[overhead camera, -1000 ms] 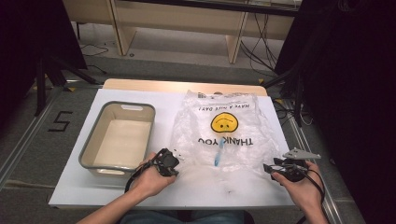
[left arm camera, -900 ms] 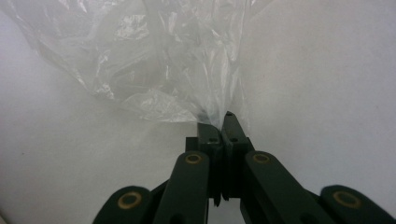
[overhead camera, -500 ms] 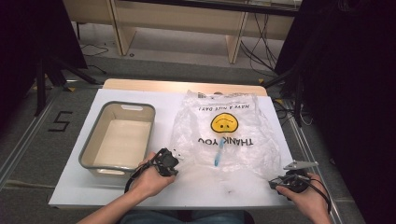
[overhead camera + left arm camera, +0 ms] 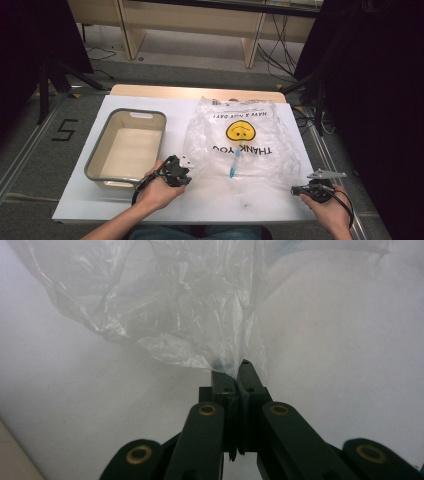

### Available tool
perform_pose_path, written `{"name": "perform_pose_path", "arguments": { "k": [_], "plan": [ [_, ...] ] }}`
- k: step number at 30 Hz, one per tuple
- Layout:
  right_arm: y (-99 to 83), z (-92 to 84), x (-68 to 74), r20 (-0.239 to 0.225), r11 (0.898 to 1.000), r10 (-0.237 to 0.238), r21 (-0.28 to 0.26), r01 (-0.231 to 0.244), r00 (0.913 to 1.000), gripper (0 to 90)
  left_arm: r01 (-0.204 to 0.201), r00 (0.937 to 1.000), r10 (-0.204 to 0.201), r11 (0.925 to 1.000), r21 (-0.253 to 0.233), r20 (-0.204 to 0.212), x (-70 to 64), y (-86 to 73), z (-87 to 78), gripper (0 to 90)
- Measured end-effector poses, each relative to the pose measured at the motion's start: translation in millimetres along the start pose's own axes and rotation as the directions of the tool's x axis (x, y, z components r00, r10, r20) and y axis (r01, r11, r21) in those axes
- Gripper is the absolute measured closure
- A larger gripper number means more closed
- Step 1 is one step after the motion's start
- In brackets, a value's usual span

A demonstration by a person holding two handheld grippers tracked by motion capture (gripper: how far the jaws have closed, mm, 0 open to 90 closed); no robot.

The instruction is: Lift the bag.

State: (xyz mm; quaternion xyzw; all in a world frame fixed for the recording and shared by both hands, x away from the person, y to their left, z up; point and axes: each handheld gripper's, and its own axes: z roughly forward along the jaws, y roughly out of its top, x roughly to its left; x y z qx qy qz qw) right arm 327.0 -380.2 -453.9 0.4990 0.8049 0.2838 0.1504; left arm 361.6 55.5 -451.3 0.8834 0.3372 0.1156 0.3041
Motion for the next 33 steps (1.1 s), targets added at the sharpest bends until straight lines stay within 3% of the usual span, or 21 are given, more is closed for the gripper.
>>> {"name": "perform_pose_path", "arguments": {
  "k": [6, 14, 21, 33],
  "plan": [
    [2.4, -1.1, 0.8, 0.000, 0.999, 0.022, -0.042, -0.022, 0.9998, 89.4, -0.012, 0.9998, 0.011, 0.9956, -0.093, -0.015, 0.9, 4.0, -10.3, 89.3],
    [6.0, -6.3, 0.7, 0.013, 0.993, 0.044, -0.109, -0.042, 0.9990, 89.5, -0.005, 0.9987, -0.006, 0.9766, -0.215, -0.051, 8.8, 9.7, -29.1, 89.3],
    [9.9, -13.1, -0.1, 0.038, 0.984, 0.054, -0.172, -0.046, 0.9978, 89.6, -0.026, 0.9960, -0.002, 0.9519, -0.305, -0.089, 10.3, 15.3, -43.3, 89.3],
    [14.7, -19.6, 1.5, 0.069, 0.968, 0.051, -0.247, -0.033, 0.9963, 89.6, -0.075, 0.9927, 0.027, 0.9014, -0.426, -0.117, 3.5, 28.2, -67.8, 89.3]
  ]
}}
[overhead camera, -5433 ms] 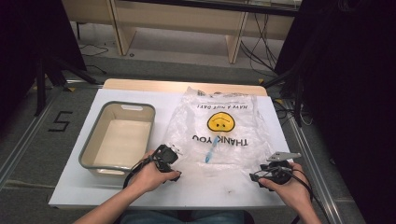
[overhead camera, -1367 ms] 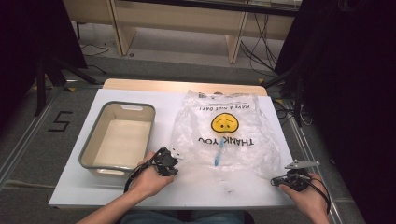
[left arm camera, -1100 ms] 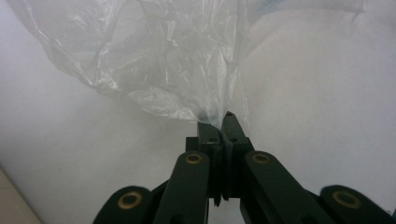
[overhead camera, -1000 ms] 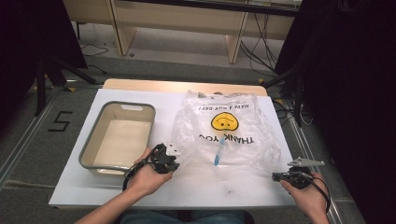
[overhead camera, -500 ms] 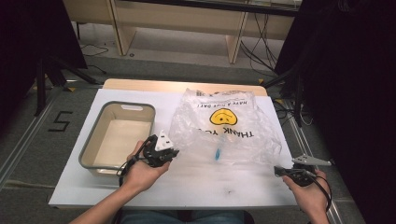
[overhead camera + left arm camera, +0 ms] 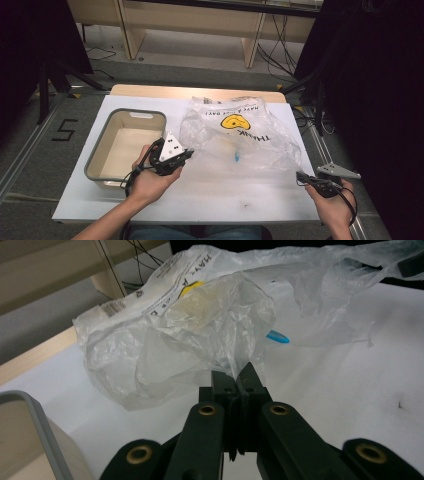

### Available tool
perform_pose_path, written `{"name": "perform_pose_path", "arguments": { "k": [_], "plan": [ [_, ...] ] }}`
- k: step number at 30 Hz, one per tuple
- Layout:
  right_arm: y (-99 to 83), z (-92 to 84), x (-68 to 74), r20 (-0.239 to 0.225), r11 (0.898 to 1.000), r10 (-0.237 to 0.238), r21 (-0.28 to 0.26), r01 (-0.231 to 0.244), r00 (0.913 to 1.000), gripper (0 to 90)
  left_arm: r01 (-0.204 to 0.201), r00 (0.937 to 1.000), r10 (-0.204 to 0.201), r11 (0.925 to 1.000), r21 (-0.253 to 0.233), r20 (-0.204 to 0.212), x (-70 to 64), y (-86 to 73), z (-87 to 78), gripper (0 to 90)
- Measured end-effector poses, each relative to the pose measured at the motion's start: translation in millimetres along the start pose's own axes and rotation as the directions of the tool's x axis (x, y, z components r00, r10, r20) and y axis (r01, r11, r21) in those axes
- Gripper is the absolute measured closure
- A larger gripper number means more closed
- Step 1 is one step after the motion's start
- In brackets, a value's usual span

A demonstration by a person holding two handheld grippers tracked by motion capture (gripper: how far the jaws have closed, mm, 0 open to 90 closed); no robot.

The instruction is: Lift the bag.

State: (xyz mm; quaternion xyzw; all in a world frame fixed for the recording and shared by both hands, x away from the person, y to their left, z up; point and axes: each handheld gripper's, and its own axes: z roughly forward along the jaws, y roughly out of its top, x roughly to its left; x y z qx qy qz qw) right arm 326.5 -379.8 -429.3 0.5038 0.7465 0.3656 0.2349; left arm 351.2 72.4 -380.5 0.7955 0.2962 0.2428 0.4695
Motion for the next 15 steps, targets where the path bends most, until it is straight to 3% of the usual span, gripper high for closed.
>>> {"name": "perform_pose_path", "arguments": {
  "k": [15],
  "plan": [
    [4.2, -5.1, 3.4, 0.026, 0.998, -0.002, -0.065, 0.004, 0.9997, 89.7, -0.007, 0.9997, 0.005, 0.9965, -0.083, -0.025, 5.1, 12.1, -5.8, 89.4]
  ]
}}
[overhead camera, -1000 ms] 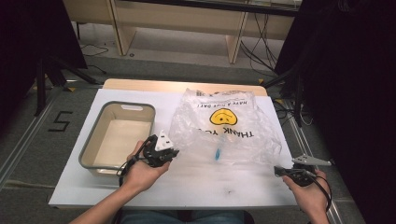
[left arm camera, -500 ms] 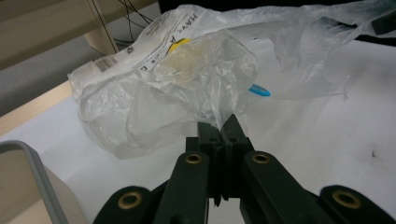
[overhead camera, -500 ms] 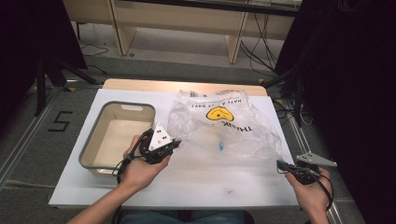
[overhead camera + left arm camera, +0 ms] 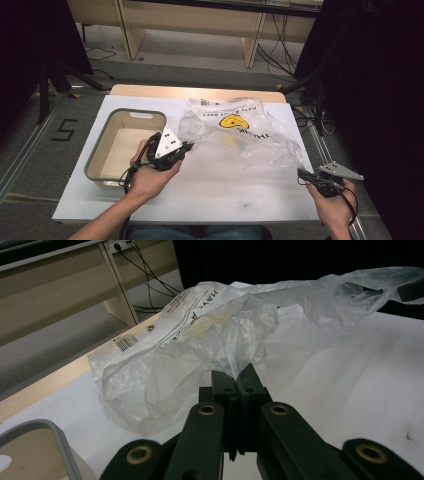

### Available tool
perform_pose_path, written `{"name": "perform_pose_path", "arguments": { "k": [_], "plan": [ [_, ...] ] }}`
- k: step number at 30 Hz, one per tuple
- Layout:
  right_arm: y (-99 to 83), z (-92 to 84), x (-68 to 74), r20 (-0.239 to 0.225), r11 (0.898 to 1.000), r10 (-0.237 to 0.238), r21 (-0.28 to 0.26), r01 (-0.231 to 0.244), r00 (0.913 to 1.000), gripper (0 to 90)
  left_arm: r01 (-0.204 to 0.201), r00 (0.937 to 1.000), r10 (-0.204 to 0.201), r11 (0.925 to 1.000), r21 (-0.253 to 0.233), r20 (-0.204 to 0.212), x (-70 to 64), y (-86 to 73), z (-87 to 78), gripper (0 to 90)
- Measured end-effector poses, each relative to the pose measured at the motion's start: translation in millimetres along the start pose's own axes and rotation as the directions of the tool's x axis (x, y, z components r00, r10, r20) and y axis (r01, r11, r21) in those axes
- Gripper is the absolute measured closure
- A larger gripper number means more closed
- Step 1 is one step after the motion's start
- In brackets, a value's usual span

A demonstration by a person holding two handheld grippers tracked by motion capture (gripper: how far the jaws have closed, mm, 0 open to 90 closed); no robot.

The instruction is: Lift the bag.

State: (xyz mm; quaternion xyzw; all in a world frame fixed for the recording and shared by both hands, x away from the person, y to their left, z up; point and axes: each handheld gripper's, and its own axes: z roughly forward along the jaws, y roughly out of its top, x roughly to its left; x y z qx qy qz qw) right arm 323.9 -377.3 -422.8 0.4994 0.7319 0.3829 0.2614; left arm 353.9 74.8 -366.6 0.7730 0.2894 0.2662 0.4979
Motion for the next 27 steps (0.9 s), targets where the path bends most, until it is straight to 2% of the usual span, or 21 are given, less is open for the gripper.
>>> {"name": "perform_pose_path", "arguments": {
  "k": [8, 13, 19, 27],
  "plan": [
    [3.4, -4.6, 1.7, 0.029, 0.999, -0.002, -0.052, 0.003, 0.9996, 89.7, -0.011, 0.9999, 0.011, 0.9995, -0.030, -0.011, 0.2, 7.8, -3.9, 89.3],
    [7.8, -9.7, 3.4, 0.057, 0.994, 0.000, -0.112, 0.007, 0.9984, 89.8, -0.006, 0.9998, 0.005, 0.9984, -0.055, -0.019, 1.7, 12.1, -7.8, 89.4],
    [14.1, -13.9, 4.1, 0.097, 0.984, 0.006, -0.180, 0.011, 0.9953, 89.8, -0.009, 0.9997, 0.008, 0.9967, -0.081, -0.021, 1.4, 18.1, -12.3, 89.4],
    [26.1, -19.2, 5.9, 0.147, 0.960, 0.013, -0.277, 0.028, 0.9891, 89.8, -0.008, 0.9995, 0.004, 0.9926, -0.121, -0.033, 3.1, 24.8, -16.6, 89.3]
  ]
}}
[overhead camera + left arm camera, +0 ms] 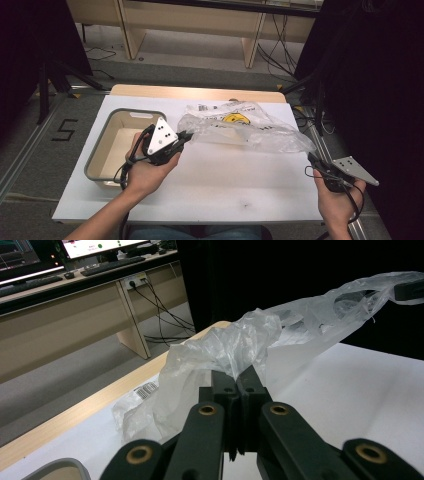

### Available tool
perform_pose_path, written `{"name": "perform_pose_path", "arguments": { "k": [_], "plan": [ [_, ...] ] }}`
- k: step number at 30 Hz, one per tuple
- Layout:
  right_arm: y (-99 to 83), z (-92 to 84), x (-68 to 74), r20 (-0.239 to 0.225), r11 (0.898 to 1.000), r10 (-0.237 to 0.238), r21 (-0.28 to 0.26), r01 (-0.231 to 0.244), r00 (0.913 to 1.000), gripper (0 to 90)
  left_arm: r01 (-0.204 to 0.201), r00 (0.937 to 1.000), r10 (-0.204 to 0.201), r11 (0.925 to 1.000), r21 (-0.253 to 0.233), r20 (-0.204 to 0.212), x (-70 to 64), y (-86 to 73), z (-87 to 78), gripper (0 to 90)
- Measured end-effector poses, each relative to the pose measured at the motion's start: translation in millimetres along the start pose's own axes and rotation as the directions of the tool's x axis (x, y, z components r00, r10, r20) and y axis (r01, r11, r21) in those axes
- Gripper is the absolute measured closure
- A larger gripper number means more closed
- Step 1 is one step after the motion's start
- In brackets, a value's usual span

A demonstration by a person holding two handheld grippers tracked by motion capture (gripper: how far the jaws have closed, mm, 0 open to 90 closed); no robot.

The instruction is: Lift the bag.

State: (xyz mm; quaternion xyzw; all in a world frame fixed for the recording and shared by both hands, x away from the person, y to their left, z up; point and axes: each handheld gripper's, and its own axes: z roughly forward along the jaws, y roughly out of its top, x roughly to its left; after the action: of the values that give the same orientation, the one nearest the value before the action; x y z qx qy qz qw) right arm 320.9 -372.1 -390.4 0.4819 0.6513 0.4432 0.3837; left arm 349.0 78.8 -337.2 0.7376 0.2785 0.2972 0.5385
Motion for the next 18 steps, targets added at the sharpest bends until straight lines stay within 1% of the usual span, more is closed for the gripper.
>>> {"name": "perform_pose_path", "arguments": {
  "k": [6, 11, 18],
  "plan": [
    [5.3, 1.8, 0.1, 0.032, 0.999, 0.006, -0.042, -0.005, 0.9995, 89.8, -0.004, 1.0000, 0.004, 0.9998, -0.022, 0.003, -1.0, 6.3, -2.9, 89.4],
    [14.1, 1.1, -1.3, 0.059, 0.996, 0.013, -0.090, -0.008, 0.9981, 89.9, 0.000, 1.0000, 0.000, 0.9994, -0.034, 0.005, -1.5, 9.5, -2.8, 89.3],
    [25.6, 4.4, -3.0, 0.083, 0.992, 0.019, -0.127, -0.008, 0.9964, 89.9, 0.000, 1.0000, 0.001, 0.9989, -0.047, 0.002, -0.9, 12.1, -3.7, 89.3]
  ]
}}
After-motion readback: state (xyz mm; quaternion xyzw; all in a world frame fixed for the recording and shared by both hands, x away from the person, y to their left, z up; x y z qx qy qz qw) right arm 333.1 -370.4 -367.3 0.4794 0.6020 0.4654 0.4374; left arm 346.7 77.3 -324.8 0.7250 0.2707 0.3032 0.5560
